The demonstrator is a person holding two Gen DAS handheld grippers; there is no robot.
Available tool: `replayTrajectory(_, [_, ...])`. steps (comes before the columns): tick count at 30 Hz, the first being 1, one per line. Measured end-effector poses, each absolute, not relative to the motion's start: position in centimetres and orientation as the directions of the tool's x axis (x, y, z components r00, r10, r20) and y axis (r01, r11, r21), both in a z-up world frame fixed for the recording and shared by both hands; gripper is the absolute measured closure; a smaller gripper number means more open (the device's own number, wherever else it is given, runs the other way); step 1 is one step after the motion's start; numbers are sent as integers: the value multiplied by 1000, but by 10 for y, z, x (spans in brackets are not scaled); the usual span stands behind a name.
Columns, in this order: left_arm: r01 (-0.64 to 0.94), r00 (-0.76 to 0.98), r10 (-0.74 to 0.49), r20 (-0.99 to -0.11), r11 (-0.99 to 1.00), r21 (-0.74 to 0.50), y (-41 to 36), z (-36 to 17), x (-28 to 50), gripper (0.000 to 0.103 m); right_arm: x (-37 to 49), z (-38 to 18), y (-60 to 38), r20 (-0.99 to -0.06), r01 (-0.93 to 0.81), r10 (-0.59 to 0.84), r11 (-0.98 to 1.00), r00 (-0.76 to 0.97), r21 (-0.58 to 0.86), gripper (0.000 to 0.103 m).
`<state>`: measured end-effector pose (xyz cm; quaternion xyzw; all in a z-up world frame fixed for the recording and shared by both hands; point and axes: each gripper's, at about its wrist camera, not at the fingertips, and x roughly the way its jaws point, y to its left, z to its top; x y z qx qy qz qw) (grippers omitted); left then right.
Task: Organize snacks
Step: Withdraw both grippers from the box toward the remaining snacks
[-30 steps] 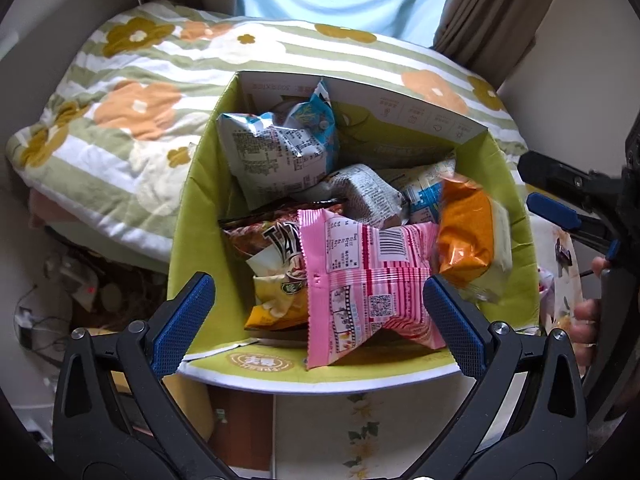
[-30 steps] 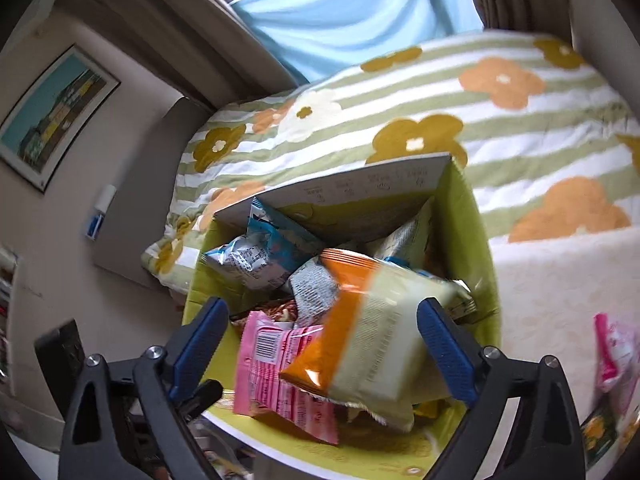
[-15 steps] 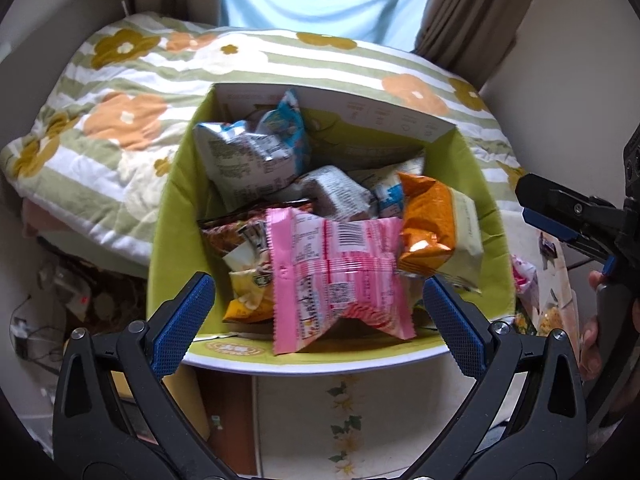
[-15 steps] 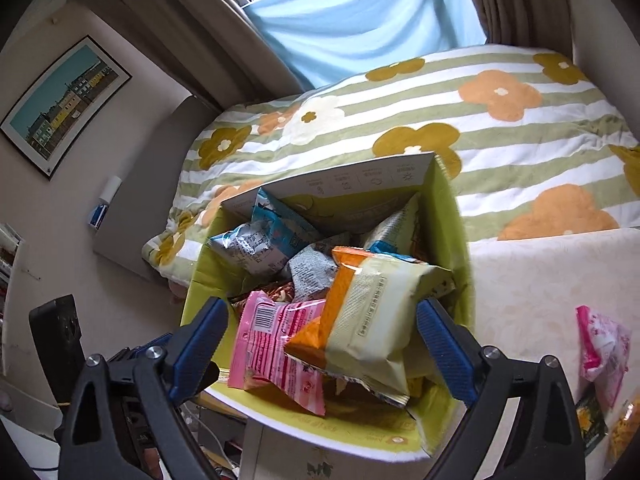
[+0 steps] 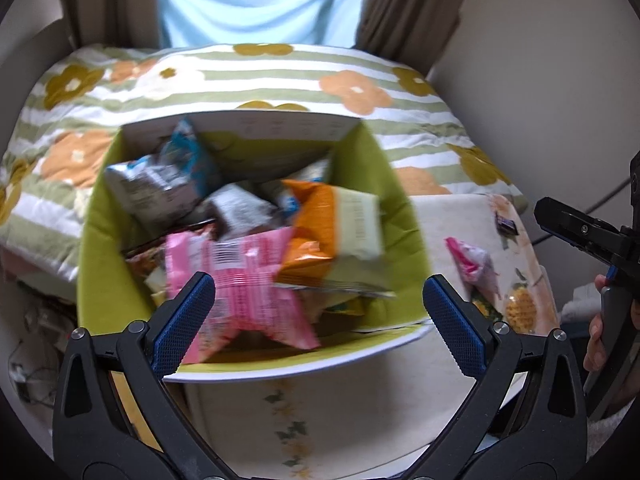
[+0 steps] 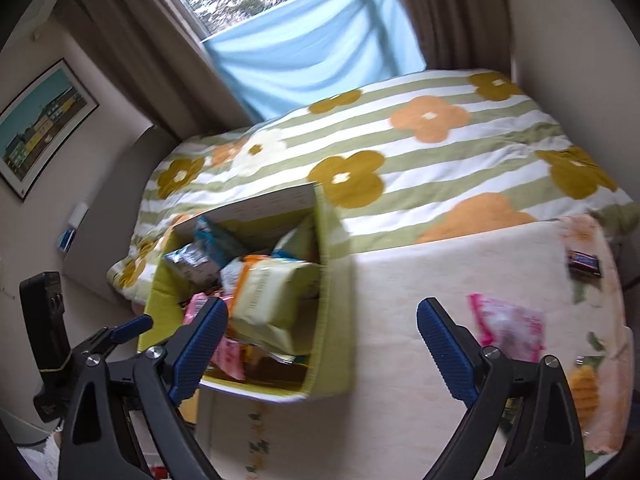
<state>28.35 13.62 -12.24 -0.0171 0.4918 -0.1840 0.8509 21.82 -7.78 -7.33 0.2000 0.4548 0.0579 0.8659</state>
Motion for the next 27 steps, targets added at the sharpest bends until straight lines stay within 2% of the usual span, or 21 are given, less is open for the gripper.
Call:
replayTrajectory(13, [366, 416, -372, -830, 904, -221, -10, -112, 247, 0, 143, -69, -213, -771, 173, 174, 922, 612, 346, 9])
replayTrajectory(15, [365, 405, -370, -836, 904, -223, -32, -116, 242, 0, 135, -73, -231, -779, 172, 154, 932, 608, 318, 9])
replayTrajectory(17, [363, 395, -371, -841, 903, -228, -54, -122, 237, 0, 127, -79, -245, -785, 169, 127, 944, 606, 282, 0])
replayTrajectory(24, [356, 347, -354, -868, 907, -227, -113, -156, 234, 0, 109, -115, -281, -822, 92, 98, 979, 561, 179, 1])
replayTrajectory(27, [363, 312, -335, -889, 907, -214, -136, -174, 237, 0, 102, -137, -291, -848, 59, 131, 981, 514, 187, 1])
